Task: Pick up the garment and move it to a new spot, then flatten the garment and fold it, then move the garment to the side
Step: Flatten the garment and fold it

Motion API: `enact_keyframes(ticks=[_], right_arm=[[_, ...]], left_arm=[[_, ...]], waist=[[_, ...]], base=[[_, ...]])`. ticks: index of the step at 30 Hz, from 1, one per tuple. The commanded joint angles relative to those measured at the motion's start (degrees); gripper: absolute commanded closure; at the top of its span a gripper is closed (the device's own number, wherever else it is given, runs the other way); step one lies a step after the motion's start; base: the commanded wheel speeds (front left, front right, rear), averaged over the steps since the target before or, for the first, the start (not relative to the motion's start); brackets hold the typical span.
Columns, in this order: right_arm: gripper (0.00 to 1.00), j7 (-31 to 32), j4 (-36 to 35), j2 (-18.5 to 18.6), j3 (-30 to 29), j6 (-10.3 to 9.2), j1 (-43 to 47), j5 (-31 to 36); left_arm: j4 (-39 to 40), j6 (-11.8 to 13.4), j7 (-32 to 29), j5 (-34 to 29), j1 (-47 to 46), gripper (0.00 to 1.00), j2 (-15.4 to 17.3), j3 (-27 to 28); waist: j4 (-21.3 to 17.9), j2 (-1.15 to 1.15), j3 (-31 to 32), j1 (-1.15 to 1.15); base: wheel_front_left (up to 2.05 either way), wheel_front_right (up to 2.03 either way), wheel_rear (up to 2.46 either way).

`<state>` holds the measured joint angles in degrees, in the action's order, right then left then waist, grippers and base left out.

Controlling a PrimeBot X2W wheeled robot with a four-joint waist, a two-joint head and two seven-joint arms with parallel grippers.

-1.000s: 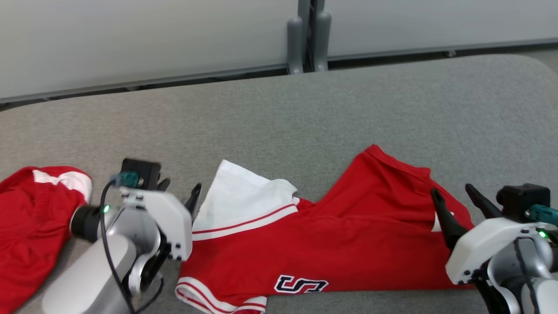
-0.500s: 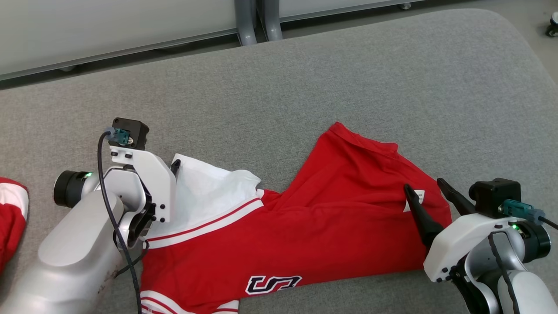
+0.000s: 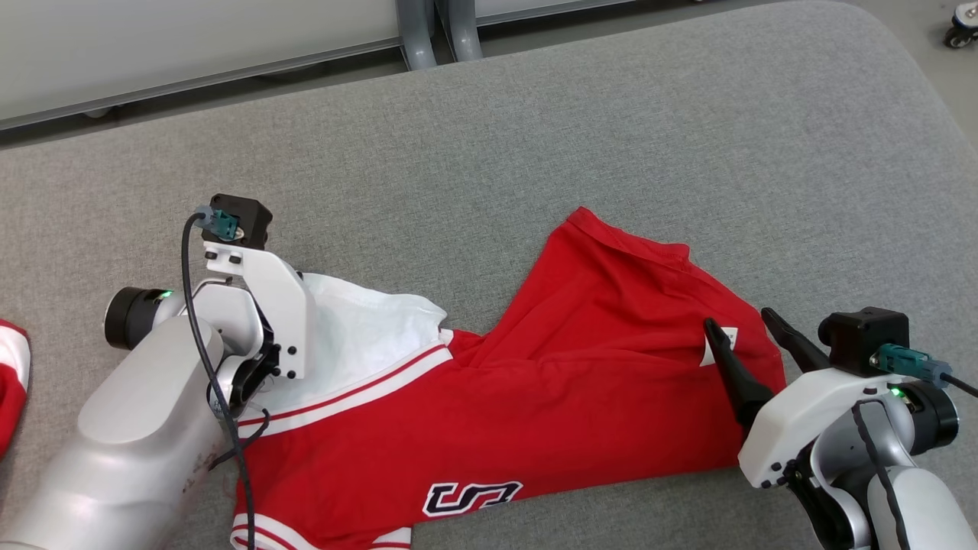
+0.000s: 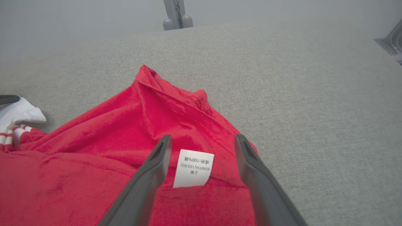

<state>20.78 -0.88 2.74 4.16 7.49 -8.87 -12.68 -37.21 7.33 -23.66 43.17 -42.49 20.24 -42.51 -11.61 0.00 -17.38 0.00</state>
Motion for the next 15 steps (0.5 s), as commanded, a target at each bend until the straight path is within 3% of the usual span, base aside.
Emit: enact_keyframes(ticks=[1,9,15], right_arm=[[0.0,-0.32,0.11,0.31,-0.04,0.01,-0.61,-0.54],[0.0,8.18,1.29,0.37,-1.65,0.0,0.72,1.09],[0.0,15.5,-0.76,0.35,-4.74,0.01,-0.37,5.44]], left_arm=[[-0.72,0.05,-1.0,0.35,0.22,1.0,-0.14,-0.37],[0.8,-0.88,-1.89,3.3,0.82,1.0,-0.69,1.33],[2.95,-0.71,-2.0,4.8,0.9,1.0,0.84,2.77]], waist=[[-0.02,0.0,-0.01,0.0],[0.19,0.0,0.07,0.0],[0.63,0.0,-0.09,0.0]], base=[[0.0,0.0,0.0],[0.0,0.0,0.0],[0.0,0.0,0.0]])
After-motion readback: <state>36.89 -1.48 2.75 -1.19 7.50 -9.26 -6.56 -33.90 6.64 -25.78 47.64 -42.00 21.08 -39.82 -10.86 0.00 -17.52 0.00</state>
